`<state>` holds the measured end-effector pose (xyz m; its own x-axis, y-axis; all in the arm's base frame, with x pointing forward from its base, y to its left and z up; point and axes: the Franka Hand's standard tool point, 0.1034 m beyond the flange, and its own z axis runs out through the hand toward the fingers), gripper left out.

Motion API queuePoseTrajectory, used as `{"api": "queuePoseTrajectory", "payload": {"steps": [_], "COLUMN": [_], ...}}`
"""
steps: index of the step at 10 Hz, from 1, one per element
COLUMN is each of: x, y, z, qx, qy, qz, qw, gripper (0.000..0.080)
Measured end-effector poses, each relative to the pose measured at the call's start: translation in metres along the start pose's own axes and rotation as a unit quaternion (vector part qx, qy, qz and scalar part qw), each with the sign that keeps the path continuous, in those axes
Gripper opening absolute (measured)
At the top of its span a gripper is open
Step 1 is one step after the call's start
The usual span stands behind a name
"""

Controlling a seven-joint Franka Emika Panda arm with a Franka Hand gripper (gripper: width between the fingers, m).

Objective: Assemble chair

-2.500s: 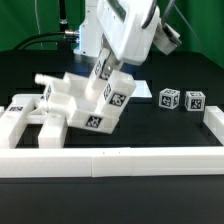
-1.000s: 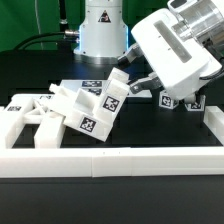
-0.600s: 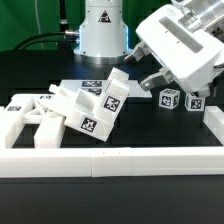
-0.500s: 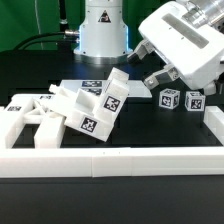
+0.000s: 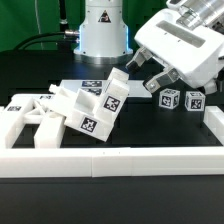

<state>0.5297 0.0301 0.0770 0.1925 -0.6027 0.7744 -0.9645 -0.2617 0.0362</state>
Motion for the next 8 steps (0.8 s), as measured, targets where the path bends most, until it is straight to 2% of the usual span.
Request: {"api": "queuePoseTrajectory", "payload": {"steps": [1,2,3,7,8], "x": [-0.0111,-0.0112,-0.0102,-0.0106,-0.0108], "y": [0.0079,0.0169,0.0148,0.0148,0.0137], "z": [-0.0037,-0.0024,-0.0016,0.0000,-0.0004], "qx": [0.040,0.046,0.042,0.042,0.045], "qy": [0.010,0.026,0.026,0.028,0.025], "qz": [-0.021,-0.036,-0.030,-0.030,-0.025], "qw": [0.999,0.998,0.998,0.998,0.998], "gripper": [0.0649,0.0649,0.0649,0.0649,0.0649]}}
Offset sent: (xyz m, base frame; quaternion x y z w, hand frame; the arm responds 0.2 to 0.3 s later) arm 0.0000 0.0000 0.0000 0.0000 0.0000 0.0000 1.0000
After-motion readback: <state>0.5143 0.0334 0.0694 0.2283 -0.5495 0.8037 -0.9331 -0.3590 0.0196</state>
